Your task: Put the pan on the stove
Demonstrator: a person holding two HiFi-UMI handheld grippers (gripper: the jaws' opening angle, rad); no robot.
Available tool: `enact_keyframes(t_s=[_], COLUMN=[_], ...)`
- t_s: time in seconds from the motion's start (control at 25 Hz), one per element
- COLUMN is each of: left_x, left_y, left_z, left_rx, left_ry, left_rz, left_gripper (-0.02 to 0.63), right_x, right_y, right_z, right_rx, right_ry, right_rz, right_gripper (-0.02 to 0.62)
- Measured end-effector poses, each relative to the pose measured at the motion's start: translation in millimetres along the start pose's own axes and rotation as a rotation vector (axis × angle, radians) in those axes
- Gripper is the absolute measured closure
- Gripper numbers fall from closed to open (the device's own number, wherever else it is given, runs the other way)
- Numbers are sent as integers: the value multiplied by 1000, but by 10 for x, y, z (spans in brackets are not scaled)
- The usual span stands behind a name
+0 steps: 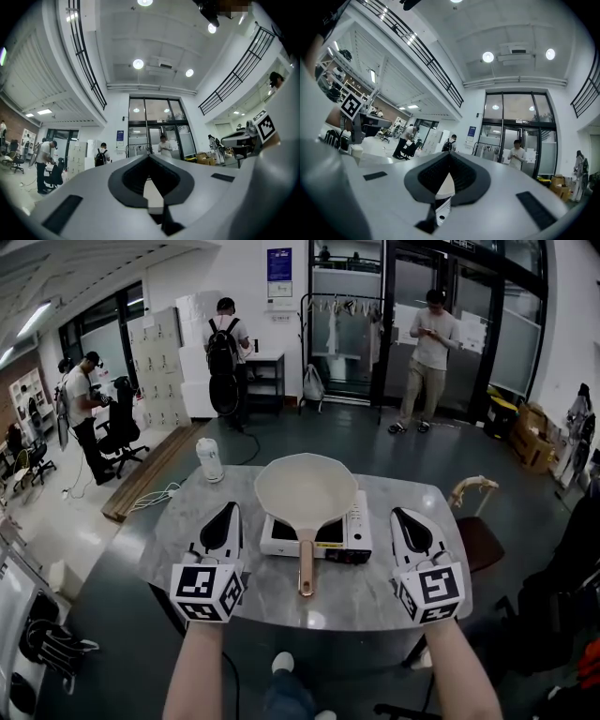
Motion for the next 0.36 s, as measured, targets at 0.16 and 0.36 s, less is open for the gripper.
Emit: enact_keyframes(t_s=[0.16, 0.36], left_x=[-2, 28], left_y=[16, 14], left_z=[-4, -47], left_rx=[7, 21], left_ry=[-4, 2], left_rz=[8, 21], left_gripper=[595, 595], right_x=[-24, -20], right_y=[-7, -32], right_z=[-12, -33], right_rx=[-2, -7], right_ry=[5, 15], right_rz=[0, 3], right_gripper=[569, 569])
Point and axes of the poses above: the fingertips, and each gripper's own axes: x forward along the fingers, y to its right, z out of its underside, the point moved 10 cm from there along -x, backward along the fingers, and after that the axes turned 10 degrees about z, right-handed, at the moved point
